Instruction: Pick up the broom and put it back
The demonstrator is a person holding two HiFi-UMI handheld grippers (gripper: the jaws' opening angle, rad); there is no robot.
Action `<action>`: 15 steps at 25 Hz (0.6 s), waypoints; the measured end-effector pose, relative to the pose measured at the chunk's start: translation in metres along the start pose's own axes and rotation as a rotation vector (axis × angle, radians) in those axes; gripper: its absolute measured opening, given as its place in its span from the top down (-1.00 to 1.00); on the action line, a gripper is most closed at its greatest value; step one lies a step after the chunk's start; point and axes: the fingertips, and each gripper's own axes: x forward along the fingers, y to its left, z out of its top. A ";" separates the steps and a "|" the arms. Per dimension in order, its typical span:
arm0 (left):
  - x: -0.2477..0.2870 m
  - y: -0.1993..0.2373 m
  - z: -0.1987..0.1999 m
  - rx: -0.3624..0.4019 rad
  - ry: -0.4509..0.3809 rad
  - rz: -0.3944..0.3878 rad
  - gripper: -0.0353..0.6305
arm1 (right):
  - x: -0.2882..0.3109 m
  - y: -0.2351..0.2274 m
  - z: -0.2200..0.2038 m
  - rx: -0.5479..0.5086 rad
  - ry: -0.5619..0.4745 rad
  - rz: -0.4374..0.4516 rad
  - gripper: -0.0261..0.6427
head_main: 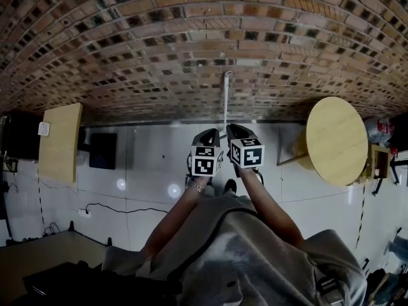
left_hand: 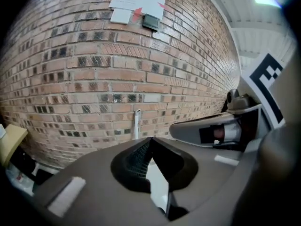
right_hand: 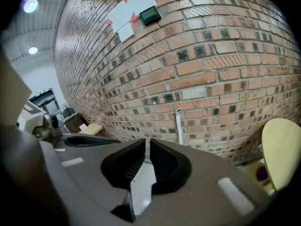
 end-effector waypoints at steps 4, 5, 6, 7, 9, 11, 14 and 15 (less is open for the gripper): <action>-0.005 0.006 0.013 -0.019 -0.033 -0.012 0.91 | -0.006 0.013 0.011 -0.039 -0.006 -0.008 0.90; -0.008 0.007 0.017 -0.020 -0.042 -0.012 0.91 | -0.006 0.017 0.015 -0.050 -0.013 -0.011 0.91; -0.010 0.008 0.019 -0.017 -0.049 -0.013 0.91 | -0.008 0.020 0.019 -0.059 -0.022 -0.014 0.93; -0.012 0.008 0.021 -0.011 -0.052 -0.016 0.91 | -0.008 0.023 0.021 -0.065 -0.029 -0.017 0.94; -0.015 0.010 0.021 -0.003 -0.054 -0.019 0.91 | -0.008 0.029 0.022 -0.066 -0.031 -0.016 0.94; -0.018 0.014 0.020 -0.005 -0.055 -0.018 0.91 | -0.007 0.037 0.022 -0.074 -0.027 -0.005 0.94; -0.019 0.020 0.017 -0.008 -0.052 -0.010 0.91 | -0.005 0.048 0.020 -0.093 -0.021 0.013 0.94; -0.020 0.021 0.018 -0.011 -0.054 -0.010 0.91 | -0.006 0.049 0.019 -0.093 -0.021 0.017 0.94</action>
